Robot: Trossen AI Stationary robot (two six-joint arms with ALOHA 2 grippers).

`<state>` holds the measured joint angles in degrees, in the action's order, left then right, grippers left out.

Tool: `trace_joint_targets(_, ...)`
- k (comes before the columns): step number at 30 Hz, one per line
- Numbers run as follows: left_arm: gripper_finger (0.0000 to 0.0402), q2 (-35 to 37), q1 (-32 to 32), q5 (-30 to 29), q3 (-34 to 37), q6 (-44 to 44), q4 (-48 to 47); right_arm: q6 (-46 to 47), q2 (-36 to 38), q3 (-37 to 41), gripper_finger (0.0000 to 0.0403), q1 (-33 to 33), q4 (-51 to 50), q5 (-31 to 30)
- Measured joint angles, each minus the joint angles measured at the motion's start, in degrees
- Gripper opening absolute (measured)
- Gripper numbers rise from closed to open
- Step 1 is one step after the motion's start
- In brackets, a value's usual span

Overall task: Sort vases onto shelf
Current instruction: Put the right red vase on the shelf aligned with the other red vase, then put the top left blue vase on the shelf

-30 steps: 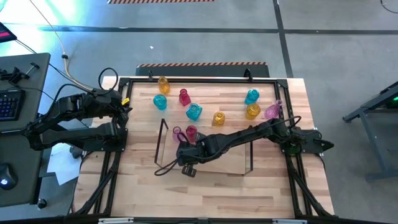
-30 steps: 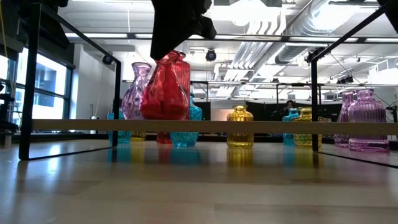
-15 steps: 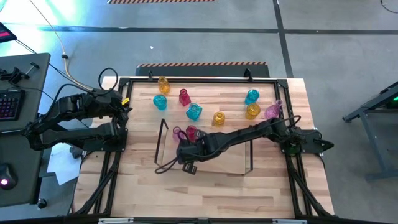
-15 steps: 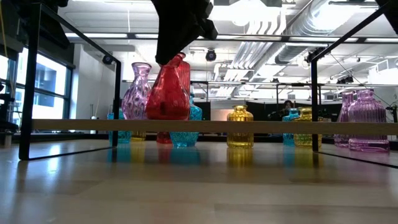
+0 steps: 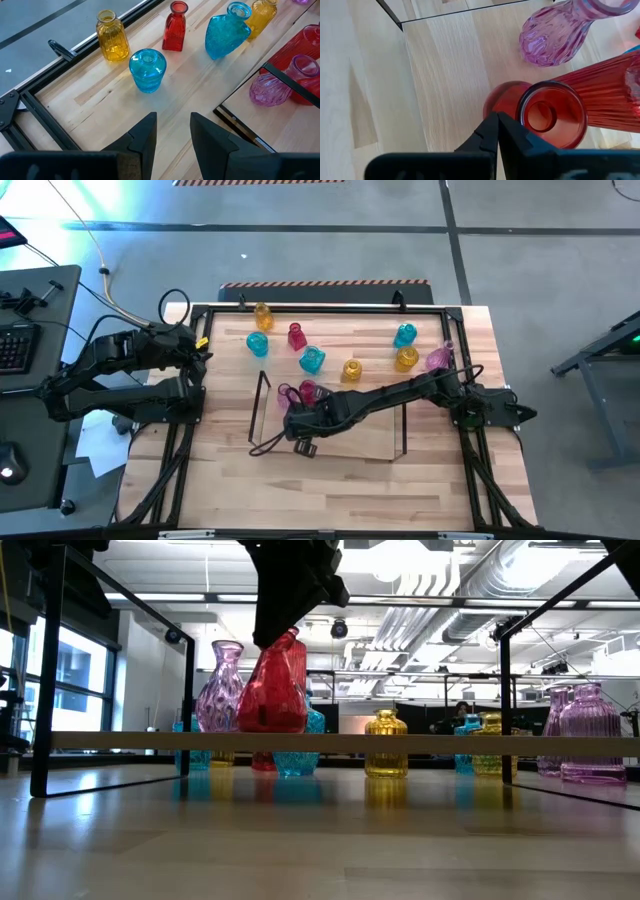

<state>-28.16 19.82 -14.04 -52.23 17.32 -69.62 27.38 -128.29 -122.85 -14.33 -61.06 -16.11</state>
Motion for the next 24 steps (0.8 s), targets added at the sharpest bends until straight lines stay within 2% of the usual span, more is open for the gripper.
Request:
trace_joint_targets(20, 0.0111, 0.0, 0.0, 0.0, 0.0, 0.0, 0.0, 4.4, 0.0, 0.0, 0.0000, -2.7, -0.1, 1.5)
trace_joint_targets(24, 0.0111, 0.0, 0.0, 0.0, 0.0, 0.0, 0.0, 7.6, 0.1, -0.1, 0.0000, -4.2, -5.0, -0.3)
